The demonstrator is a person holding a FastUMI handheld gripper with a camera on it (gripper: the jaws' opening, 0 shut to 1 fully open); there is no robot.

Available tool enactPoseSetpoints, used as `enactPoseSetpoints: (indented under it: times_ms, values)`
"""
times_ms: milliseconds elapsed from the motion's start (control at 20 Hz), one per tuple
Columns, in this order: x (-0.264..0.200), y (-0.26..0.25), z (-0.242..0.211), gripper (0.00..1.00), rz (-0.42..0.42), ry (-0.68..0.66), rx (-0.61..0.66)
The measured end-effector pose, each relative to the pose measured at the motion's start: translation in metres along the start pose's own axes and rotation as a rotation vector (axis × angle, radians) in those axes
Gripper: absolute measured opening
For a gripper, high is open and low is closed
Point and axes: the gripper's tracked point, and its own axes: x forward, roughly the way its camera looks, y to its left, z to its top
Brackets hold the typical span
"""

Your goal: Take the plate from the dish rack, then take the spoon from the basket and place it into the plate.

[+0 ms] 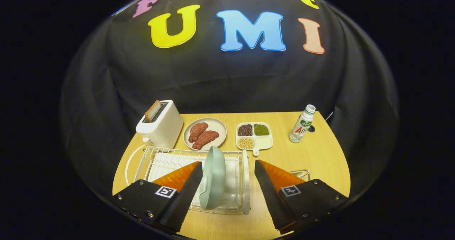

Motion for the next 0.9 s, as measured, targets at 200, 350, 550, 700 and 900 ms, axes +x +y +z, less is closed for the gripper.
enactPoseSetpoints:
  times_ms: [200,350,550,700,900]
  values:
    - [0.018,0.003,-0.016,0.91,-0.060,0.114,-0.010]
    - [0.027,0.004,-0.021,0.85,-0.118,0.159,-0.007]
    - [0.036,0.010,-0.025,0.85,-0.176,0.191,-0.012]
    - [0.045,0.001,-0.036,0.57,-0.242,0.249,-0.042]
    - [0.052,0.005,-0.047,0.20,-0.265,0.317,-0.054]
